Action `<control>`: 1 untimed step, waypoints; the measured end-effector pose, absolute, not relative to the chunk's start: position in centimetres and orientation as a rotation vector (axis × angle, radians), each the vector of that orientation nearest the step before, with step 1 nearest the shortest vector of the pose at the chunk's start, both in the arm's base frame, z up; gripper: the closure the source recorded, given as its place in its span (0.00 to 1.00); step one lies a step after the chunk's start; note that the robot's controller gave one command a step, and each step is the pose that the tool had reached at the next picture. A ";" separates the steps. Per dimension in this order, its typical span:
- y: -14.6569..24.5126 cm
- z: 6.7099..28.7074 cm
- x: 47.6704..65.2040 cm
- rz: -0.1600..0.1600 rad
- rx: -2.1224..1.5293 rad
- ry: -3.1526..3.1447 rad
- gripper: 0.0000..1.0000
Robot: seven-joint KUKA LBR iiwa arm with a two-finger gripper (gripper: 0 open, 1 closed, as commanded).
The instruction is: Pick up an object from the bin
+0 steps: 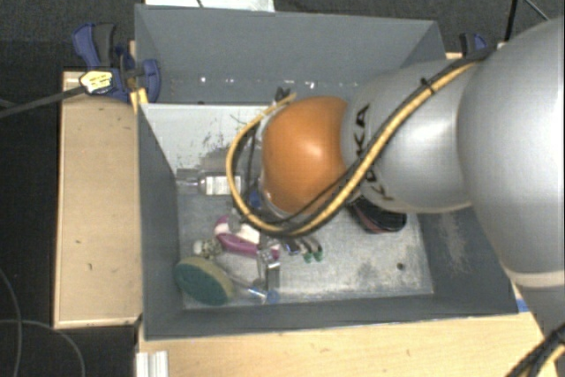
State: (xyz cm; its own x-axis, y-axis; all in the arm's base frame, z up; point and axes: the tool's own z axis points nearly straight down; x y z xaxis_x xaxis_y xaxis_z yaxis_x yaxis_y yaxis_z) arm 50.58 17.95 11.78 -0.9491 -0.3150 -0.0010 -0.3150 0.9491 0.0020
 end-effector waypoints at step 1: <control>19.9 6.9 57.4 0.002 -0.760 3.049 0.00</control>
Offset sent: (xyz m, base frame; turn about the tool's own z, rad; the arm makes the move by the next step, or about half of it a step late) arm 0.0684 0.0190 -0.0478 -0.1685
